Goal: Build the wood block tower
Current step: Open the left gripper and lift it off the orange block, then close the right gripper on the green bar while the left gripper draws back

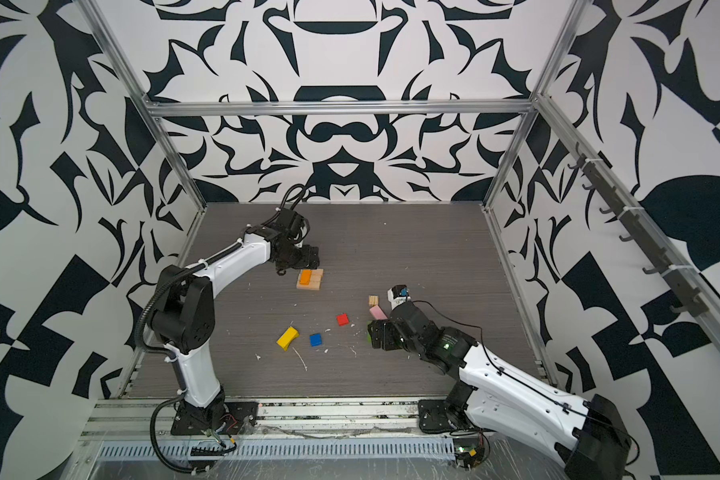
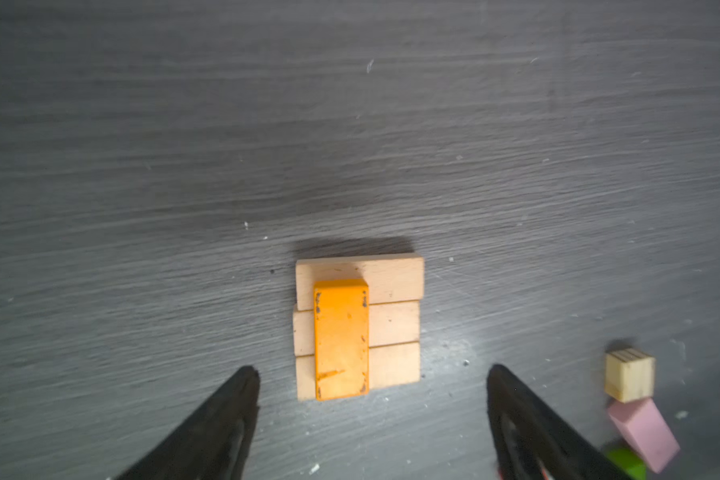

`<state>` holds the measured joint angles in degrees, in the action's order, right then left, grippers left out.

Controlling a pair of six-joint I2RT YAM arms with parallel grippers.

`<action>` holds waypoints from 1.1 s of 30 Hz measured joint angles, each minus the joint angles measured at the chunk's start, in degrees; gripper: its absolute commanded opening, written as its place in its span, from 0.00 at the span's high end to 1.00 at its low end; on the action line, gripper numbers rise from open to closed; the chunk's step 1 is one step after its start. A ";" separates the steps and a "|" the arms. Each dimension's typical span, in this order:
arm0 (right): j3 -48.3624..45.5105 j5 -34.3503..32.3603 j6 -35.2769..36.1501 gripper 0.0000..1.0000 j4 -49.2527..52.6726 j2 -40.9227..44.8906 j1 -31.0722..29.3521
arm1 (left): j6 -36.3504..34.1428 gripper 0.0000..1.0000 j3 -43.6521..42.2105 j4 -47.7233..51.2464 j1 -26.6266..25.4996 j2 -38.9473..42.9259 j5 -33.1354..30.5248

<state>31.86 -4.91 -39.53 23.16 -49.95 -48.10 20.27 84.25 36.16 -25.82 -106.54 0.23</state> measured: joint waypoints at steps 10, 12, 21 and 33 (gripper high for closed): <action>3.52 -0.46 1.33 0.47 -0.07 -8.66 0.00 | 2.56 0.01 -9.18 -1.75 0.00 9.46 3.30; 4.02 -0.72 1.44 0.47 -0.07 -10.56 0.00 | 2.97 0.01 -11.45 -1.90 0.00 10.88 3.78; 8.37 -2.03 1.62 0.49 0.02 -21.88 0.00 | 4.44 0.01 -20.02 -3.02 0.00 18.69 4.81; 11.87 -3.30 0.11 0.56 -0.31 -34.07 -1.95 | 4.37 0.00 -26.01 -4.07 2.49 26.16 4.31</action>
<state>43.72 -8.21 -39.42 22.85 -84.03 -50.04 24.64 58.24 32.10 -23.33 -80.38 4.54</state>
